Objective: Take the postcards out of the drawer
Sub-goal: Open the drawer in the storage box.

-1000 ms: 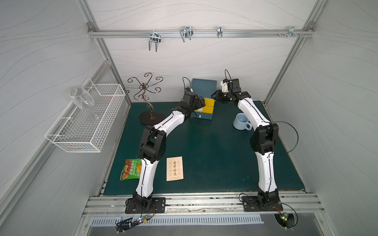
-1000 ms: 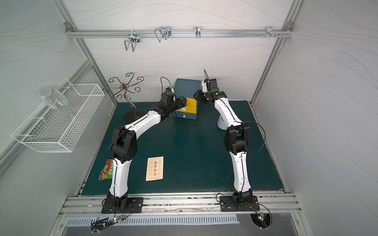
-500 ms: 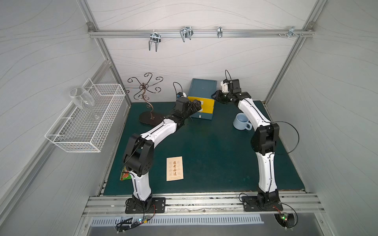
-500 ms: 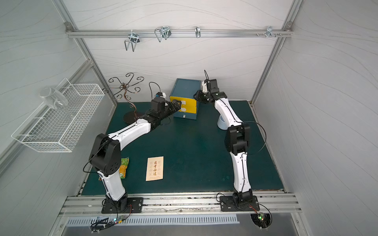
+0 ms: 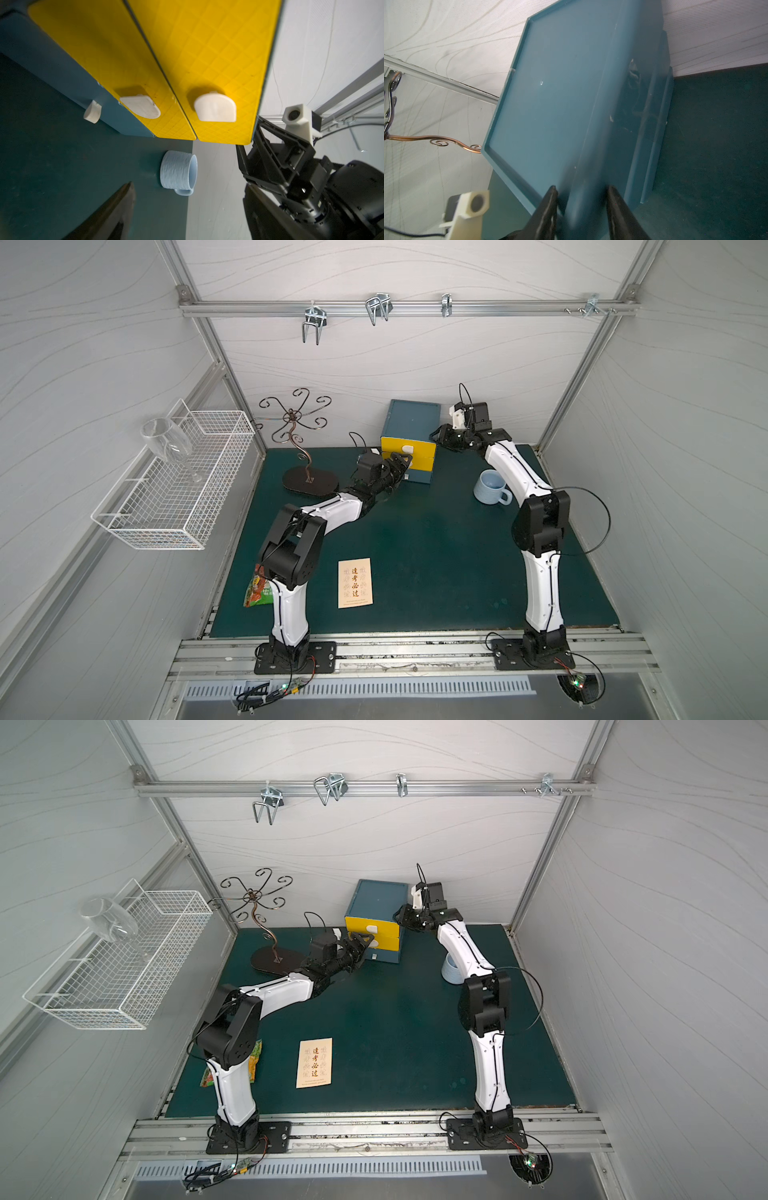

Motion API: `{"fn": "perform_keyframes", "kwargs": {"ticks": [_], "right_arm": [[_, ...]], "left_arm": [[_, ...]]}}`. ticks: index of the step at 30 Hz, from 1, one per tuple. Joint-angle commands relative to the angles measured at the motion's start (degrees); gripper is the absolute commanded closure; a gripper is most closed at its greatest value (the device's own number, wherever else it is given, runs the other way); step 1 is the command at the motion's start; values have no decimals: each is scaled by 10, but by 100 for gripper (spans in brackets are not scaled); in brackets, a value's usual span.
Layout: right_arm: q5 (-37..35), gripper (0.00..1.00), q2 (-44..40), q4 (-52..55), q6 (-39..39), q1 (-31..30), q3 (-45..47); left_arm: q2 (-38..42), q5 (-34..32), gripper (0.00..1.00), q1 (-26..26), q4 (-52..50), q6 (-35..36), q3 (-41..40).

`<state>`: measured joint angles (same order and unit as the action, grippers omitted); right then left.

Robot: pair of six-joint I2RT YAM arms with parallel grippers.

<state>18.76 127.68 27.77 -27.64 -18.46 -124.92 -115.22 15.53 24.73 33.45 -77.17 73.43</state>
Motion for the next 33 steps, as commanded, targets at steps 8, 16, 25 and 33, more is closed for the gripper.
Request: {"fn": "perform_keyframes", "kwargs": {"ticks": [8, 16, 25, 33], "right_arm": [[19, 60, -7, 78, 6, 5, 41], [25, 60, 2, 77, 1, 9, 38], [31, 60, 6, 75, -2, 15, 32], [34, 60, 12, 73, -8, 17, 26]], "left_arm": [[-71, 11, 16, -7, 161, -57, 13], [-109, 3, 15, -7, 162, -47, 44], [-142, -2, 16, -7, 151, -36, 68], [-163, -10, 17, -9, 155, -20, 93]]}}
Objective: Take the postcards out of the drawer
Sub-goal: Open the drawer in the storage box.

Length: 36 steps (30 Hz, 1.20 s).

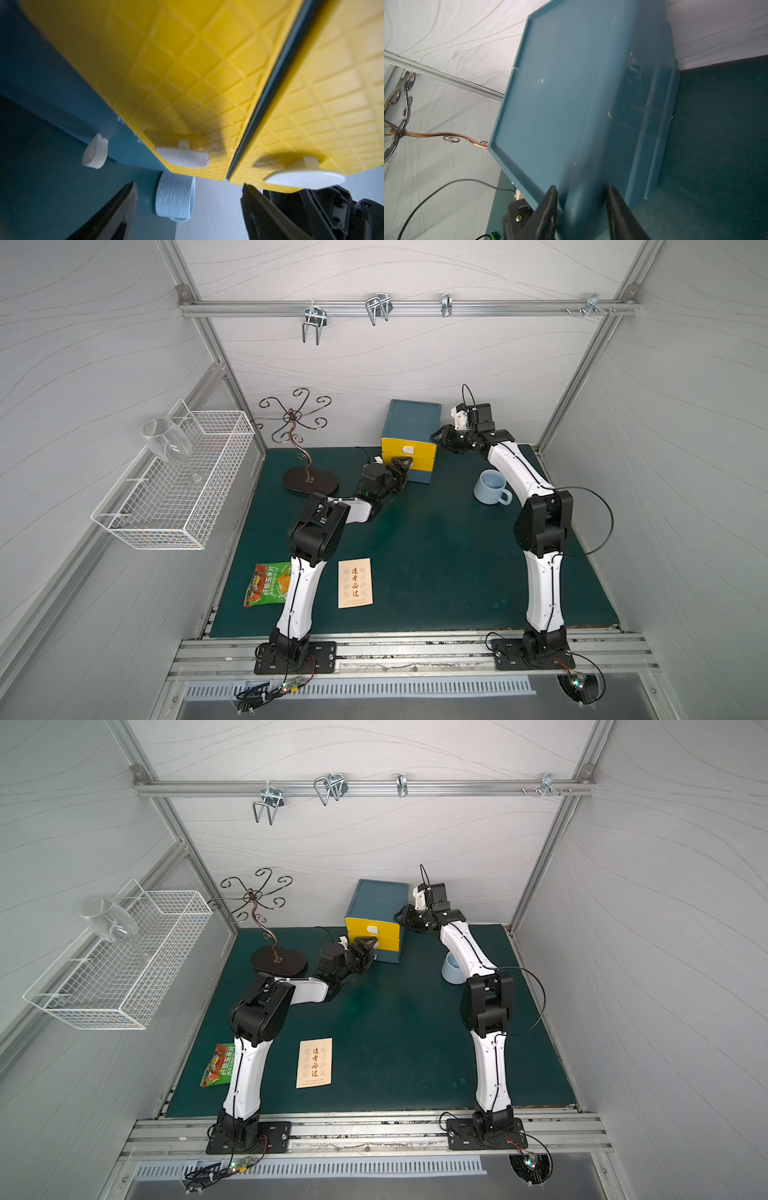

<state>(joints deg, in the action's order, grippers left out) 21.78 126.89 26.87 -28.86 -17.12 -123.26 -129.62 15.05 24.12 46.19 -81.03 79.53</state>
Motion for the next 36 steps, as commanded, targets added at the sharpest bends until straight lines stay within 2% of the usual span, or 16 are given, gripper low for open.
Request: {"fn": "perform_keyframes", "kwargs": {"ticks": [1, 16, 36], "right_arm": [[4, 60, 21, 82, 5, 3, 8], [4, 60, 32, 88, 3, 3, -6], [2, 60, 39, 95, 6, 3, -5]], "left_arm": [[-22, -5, 17, -4, 25, 18, 38], [-41, -23, 26, -8, 22, 21, 59], [-57, -12, 49, -9, 7, 7, 90]]}}
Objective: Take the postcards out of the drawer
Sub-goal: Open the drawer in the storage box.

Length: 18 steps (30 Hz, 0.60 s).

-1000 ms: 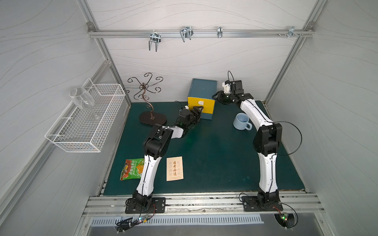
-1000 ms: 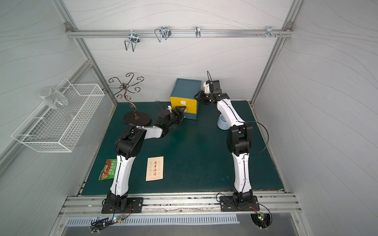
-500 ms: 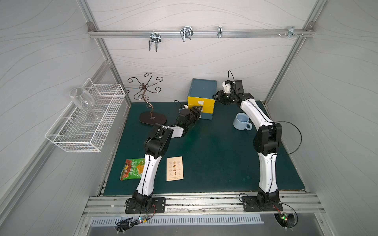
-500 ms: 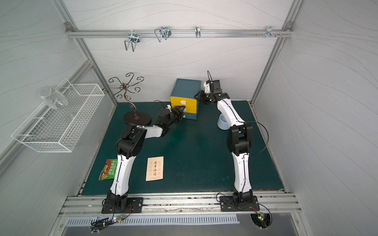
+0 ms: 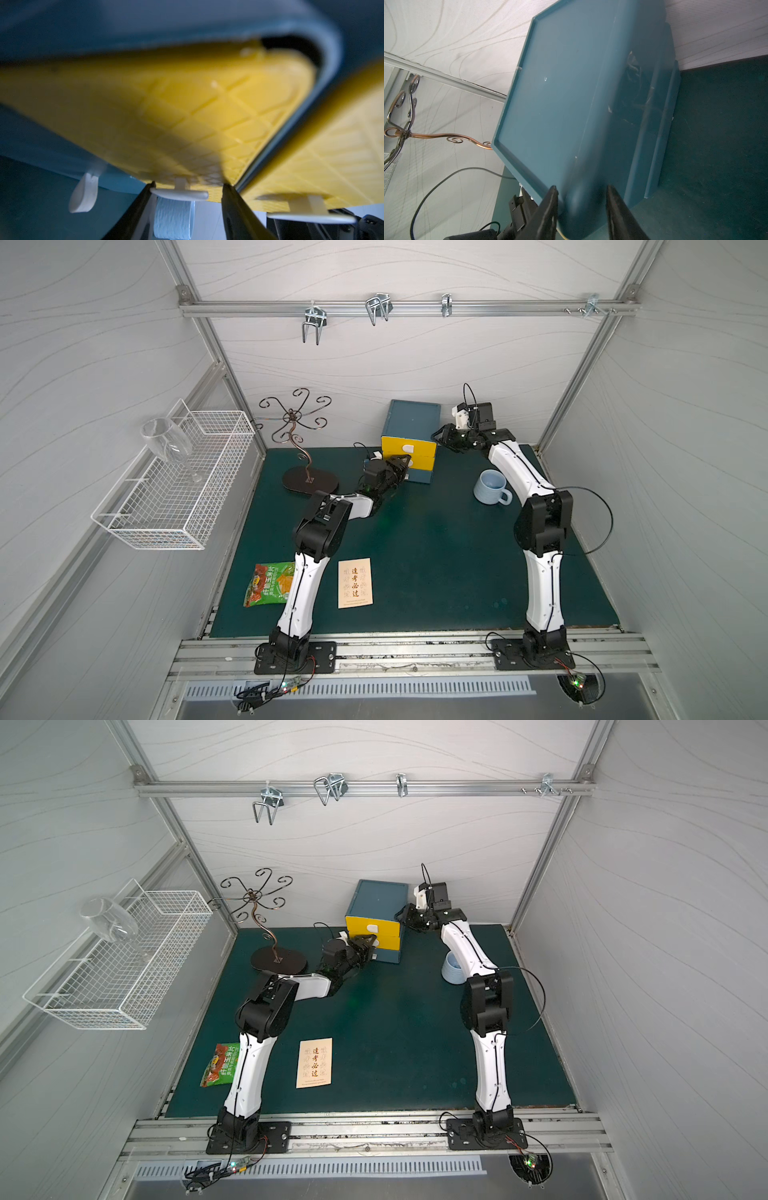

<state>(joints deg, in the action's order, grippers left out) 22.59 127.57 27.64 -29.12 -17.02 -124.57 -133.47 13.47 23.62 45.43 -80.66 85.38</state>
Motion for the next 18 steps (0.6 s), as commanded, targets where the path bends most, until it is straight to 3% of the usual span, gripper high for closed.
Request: {"fn": "perform_keyframes", "kwargs": {"ticks": [1, 8, 18], "right_arm": [[-6, 60, 32, 87, 8, 2, 8], [-6, 61, 30, 87, 9, 2, 8], [-6, 61, 29, 88, 9, 2, 8]], "left_arm": [[-19, 5, 50, -4, 14, 4, 32], [-11, 11, 58, -3, 24, 5, 21], [43, 8, 60, -2, 67, -2, -67]]}}
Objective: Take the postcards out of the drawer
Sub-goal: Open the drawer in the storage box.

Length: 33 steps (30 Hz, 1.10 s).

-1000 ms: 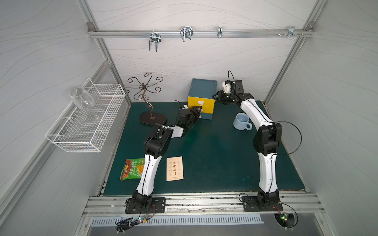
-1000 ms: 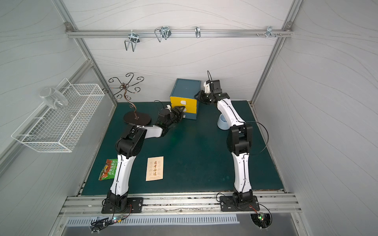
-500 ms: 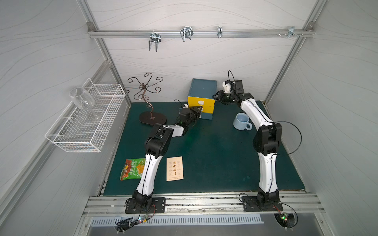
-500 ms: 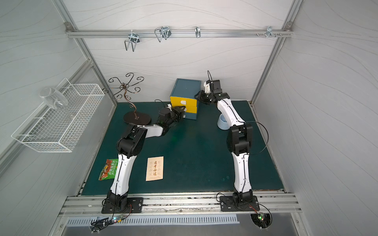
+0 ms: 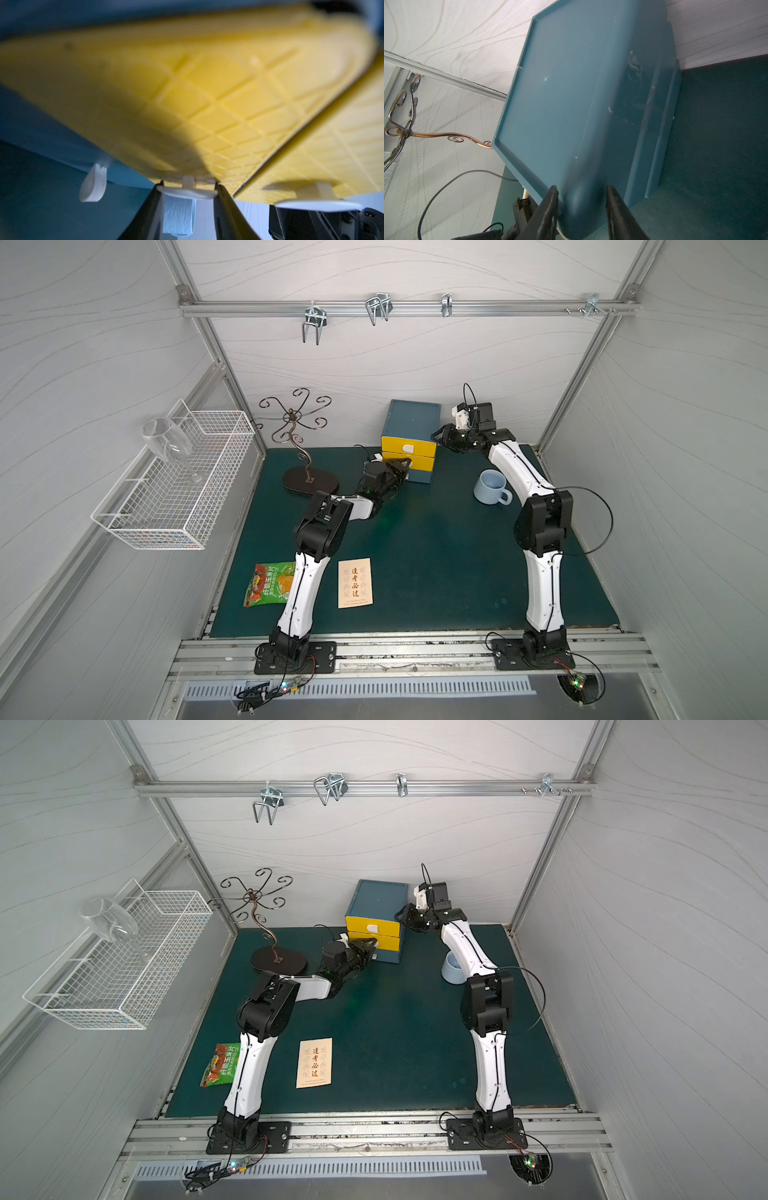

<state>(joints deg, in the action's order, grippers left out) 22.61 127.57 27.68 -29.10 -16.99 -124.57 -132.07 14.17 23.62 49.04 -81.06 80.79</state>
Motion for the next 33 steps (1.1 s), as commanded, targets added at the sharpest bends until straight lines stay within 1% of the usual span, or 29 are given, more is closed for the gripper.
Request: {"fn": "perform_keyframes", "kwargs": {"ticks": [1, 5, 10, 23, 27, 33], "right_arm": [[-6, 61, 29, 87, 8, 3, 8], [-7, 61, 27, 88, 9, 2, 8], [-7, 61, 24, 89, 8, 2, 11], [-15, 61, 21, 91, 12, 2, 13], [-15, 61, 25, 92, 11, 2, 9], [-16, 61, 28, 94, 9, 2, 7]], "left_arm": [[36, 2, 60, -2, 36, 2, -31], [63, 12, 60, 1, 41, 12, -68], [94, 5, 60, 5, 68, 8, -124], [171, 22, 60, 21, 79, 21, -233], [192, 21, 60, 26, 61, 39, -250], [209, 23, 60, 29, 57, 45, -270]]}}
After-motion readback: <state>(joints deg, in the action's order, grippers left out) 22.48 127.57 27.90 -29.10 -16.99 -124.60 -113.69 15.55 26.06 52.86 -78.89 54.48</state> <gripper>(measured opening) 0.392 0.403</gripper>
